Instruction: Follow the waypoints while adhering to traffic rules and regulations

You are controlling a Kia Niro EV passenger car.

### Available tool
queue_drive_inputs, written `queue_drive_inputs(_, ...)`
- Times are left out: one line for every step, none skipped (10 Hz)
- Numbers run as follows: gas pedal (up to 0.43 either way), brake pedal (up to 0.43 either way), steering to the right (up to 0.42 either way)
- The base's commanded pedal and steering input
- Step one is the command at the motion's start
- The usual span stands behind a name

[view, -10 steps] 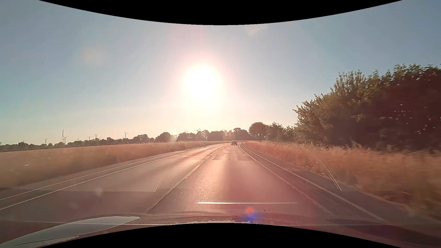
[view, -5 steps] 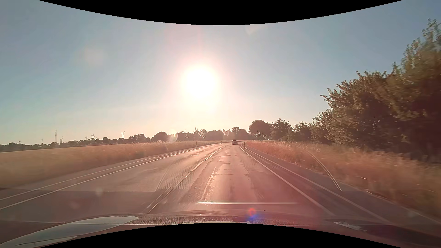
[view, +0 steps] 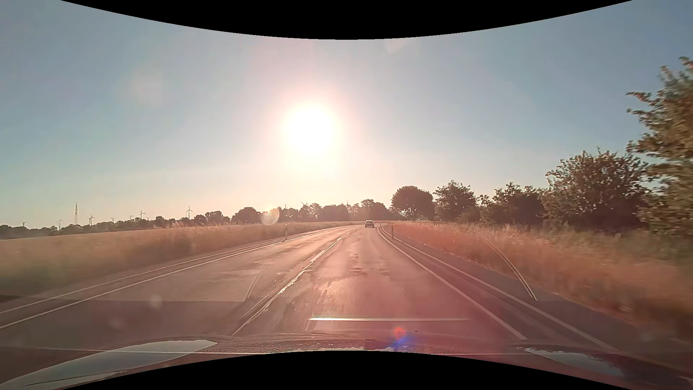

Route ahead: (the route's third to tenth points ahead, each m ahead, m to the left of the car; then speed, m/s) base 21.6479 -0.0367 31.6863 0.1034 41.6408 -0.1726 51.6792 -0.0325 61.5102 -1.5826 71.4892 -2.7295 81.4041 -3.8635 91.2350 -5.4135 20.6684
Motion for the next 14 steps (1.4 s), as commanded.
queue_drive_inputs(0.28,0.0,0.006)
queue_drive_inputs(0.28,0.0,0.008)
queue_drive_inputs(0.28,0.0,0.007)
queue_drive_inputs(0.268,0.0,0.007)
queue_drive_inputs(0.268,0.0,0.007)
queue_drive_inputs(0.268,0.0,0.007)
queue_drive_inputs(0.268,0.0,0.006)
queue_drive_inputs(0.268,0.0,0.006)
queue_drive_inputs(0.268,0.0,0.006)
queue_drive_inputs(0.268,0.0,0.005)
queue_drive_inputs(0.26,0.0,0.005)
queue_drive_inputs(0.228,0.0,0.005)
queue_drive_inputs(0.11,0.0,0.006)
queue_drive_inputs(0.0,0.0,0.009)
